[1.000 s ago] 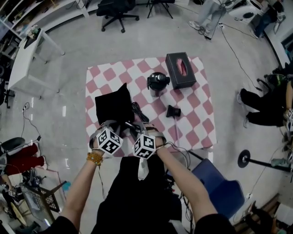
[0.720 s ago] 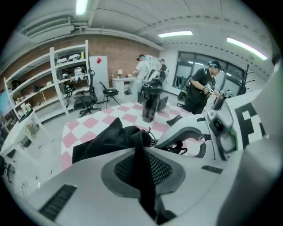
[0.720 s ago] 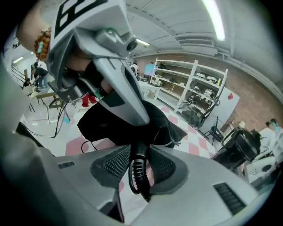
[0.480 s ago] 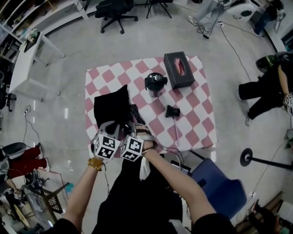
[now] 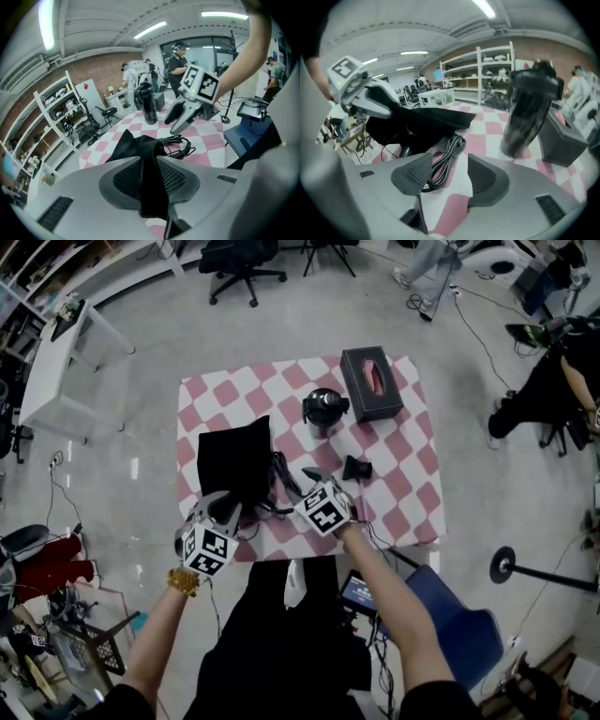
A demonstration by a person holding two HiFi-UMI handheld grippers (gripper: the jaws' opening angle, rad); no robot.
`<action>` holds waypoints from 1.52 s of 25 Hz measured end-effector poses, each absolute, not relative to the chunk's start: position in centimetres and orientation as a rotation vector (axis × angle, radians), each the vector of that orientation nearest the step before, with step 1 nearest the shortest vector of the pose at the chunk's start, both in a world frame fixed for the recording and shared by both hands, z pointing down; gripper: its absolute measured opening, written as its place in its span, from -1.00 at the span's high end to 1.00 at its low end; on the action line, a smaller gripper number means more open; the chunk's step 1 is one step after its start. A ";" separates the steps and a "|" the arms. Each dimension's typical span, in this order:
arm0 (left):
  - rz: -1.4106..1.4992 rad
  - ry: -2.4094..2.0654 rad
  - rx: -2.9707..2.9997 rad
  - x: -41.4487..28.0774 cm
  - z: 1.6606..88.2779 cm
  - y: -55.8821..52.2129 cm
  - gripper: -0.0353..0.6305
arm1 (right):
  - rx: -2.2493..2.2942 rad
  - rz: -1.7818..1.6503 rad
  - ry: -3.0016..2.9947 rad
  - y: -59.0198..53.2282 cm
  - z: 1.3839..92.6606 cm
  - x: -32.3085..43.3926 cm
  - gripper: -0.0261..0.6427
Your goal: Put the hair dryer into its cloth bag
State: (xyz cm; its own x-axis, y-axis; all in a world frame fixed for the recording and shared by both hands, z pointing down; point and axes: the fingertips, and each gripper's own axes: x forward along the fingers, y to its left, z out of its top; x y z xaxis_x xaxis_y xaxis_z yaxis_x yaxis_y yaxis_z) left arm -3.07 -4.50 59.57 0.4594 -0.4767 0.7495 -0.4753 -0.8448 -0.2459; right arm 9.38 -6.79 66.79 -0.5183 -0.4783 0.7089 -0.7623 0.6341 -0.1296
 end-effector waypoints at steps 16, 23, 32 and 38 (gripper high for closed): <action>-1.498 0.613 -2.441 -2.9 61.0 -0.3 0.43 | 0.939 0.912 -2.044 -6.5 72.2 6.2 0.47; -1.557 0.705 -2.356 -3.9 63.2 0.3 0.16 | 0.969 0.713 -2.215 -7.4 66.9 7.3 0.50; -1.308 1.236 -3.049 -5.4 59.5 -5.2 0.78 | 0.644 0.214 -2.348 -5.1 60.9 5.0 0.51; -1.025 1.465 -3.356 -5.3 56.9 -7.5 0.79 | 0.477 -0.284 -2.222 -3.2 58.9 3.4 0.51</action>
